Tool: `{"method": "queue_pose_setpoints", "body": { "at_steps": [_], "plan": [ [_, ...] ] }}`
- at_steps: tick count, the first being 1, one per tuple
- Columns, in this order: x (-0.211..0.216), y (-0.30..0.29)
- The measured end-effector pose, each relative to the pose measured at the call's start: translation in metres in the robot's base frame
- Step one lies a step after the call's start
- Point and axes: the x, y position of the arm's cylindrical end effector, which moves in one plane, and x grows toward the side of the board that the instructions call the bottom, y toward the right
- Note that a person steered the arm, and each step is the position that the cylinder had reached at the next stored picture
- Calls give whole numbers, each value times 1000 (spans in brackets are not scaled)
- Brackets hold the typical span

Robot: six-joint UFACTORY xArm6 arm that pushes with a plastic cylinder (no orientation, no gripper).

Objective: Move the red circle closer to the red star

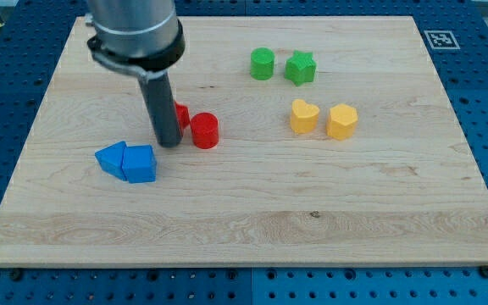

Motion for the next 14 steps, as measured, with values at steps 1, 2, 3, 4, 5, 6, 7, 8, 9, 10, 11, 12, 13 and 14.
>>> {"method": "queue_pose_setpoints", "body": {
  "at_steps": [1,2,3,4,5,6,7,8,9,10,11,12,13,14],
  "plan": [
    [-42,0],
    [-57,0],
    [-57,0],
    [-31,6],
    [17,12],
    [38,12],
    [38,18],
    [38,45],
    [38,59],
    [36,59],
    [28,59],
    [16,59],
    [5,59],
    [-4,59]
  ]
}}
